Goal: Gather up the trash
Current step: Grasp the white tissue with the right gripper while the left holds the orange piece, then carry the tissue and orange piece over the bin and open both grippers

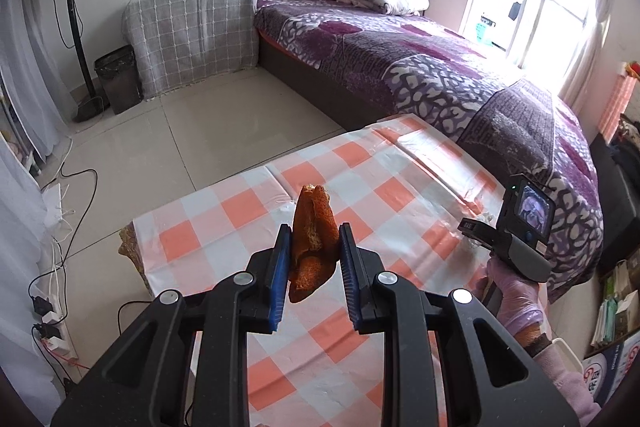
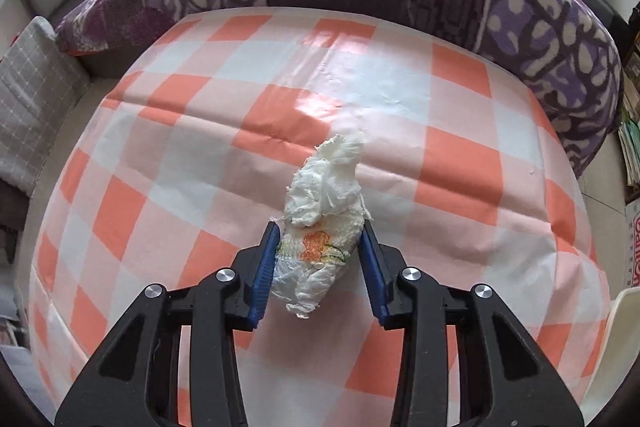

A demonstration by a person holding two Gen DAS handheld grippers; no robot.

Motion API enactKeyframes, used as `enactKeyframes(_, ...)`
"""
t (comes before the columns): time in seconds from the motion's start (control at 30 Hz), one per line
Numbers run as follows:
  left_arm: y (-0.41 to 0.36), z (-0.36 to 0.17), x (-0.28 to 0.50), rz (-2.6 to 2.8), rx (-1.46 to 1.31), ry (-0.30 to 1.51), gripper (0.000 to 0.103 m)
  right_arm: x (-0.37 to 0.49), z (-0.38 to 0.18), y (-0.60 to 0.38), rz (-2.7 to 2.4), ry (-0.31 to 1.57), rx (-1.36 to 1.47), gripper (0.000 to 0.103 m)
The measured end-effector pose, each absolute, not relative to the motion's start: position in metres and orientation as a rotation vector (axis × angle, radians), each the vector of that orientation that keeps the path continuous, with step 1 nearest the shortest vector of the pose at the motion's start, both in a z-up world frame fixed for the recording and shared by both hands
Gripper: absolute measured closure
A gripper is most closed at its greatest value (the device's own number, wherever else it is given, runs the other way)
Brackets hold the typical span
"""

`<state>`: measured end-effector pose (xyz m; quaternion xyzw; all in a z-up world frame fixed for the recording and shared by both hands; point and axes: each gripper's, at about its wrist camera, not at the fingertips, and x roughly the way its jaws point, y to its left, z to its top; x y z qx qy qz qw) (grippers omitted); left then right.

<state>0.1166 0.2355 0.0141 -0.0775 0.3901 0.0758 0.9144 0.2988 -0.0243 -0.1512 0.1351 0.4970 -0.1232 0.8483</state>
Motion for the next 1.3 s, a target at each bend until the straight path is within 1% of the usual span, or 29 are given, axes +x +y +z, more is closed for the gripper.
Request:
enactKeyframes(0.23, 0.235, 0.018, 0.115, 0.147, -0.176, 0.785, 0.079, 0.260, -0.087, -0.002, -0.170, 0.913, 0.217, 0.066)
enactKeyframes(0.4, 0.230, 0.021, 0.112, 0.129, -0.186, 0.773, 0.079, 0.235, -0.043, 0.002, -0.139, 0.852, 0.174, 0.065)
enactKeyframes(0.57, 0.226, 0.023, 0.109, 0.123, -0.191, 0.764, 0.079, 0.206, -0.021, -0.005, -0.129, 0.837, 0.191, 0.065)
enactKeyframes(0.77, 0.220, 0.020, 0.109, 0.109, -0.193, 0.766, 0.079, 0.168, -0.019, -0.012, -0.155, 0.846, 0.167, 0.065)
enactKeyframes(1.0, 0.201, 0.016, 0.106, 0.081, -0.154, 0.774, 0.079, 0.123, -0.033, -0.036, -0.174, 0.883, 0.206, 0.065)
enactKeyframes(1.3, 0.170, 0.002, 0.107, 0.047, -0.094, 0.810, 0.079, 0.092, -0.055, -0.067, -0.213, 0.893, 0.215, 0.065)
